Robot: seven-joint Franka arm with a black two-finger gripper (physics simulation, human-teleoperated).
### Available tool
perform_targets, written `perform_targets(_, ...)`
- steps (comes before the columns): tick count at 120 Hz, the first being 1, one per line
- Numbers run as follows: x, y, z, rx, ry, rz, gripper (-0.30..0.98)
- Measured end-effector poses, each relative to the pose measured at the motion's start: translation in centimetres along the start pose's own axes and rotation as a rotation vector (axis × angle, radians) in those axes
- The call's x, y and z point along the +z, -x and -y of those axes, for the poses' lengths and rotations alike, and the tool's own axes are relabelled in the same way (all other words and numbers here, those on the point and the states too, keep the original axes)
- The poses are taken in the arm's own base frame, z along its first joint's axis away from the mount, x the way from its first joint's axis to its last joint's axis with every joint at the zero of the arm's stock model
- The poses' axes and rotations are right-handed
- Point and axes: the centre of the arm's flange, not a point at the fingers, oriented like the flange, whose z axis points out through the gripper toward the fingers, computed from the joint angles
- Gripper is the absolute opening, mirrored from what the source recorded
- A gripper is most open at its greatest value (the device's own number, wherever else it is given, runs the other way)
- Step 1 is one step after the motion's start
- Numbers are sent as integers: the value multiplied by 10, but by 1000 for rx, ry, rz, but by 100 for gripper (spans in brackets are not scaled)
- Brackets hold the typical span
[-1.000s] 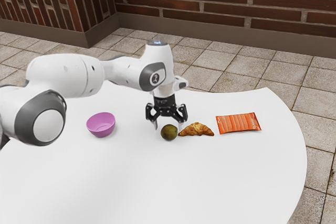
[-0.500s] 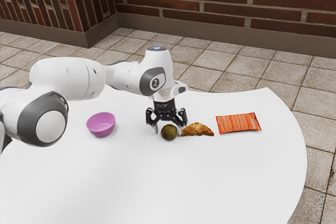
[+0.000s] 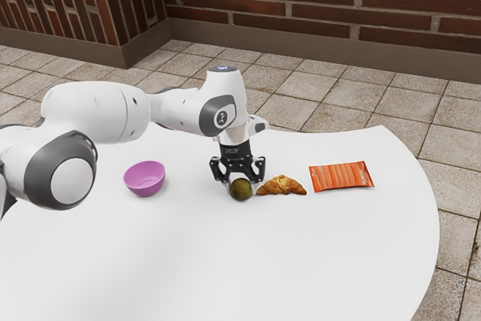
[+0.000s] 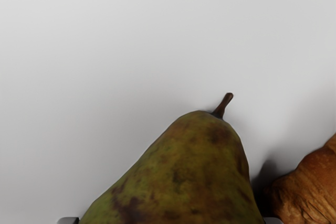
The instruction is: Place the pear in the bowl.
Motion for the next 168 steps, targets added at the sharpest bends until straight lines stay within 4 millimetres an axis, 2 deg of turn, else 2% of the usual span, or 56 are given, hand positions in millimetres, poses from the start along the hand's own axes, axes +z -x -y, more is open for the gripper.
perform_targets(25, -1, 2, -1, 2, -3, 0, 38)
perform_targets(36, -6, 4, -1, 2, -4, -5, 32)
perform_targets(52, -31, 9, 1, 4, -10, -34, 25)
perform_targets(63, -65, 18, 10, -4, -17, -68, 22)
perform_targets(69, -76, 20, 18, -15, -24, -79, 23)
perform_targets(80, -102, 28, 44, -49, -36, -97, 24)
perform_targets(93, -134, 43, 96, -114, -48, -112, 26)
perform_targets(112, -152, 55, 163, -204, -60, -110, 28)
perform_targets(122, -156, 62, 189, -242, -64, -105, 29)
perform_targets(137, -158, 60, 220, -285, -65, -101, 30)
perform_targets(154, -154, 57, 240, -309, -64, -93, 31)
perform_targets(168, -133, 49, 253, -324, -63, -58, 32)
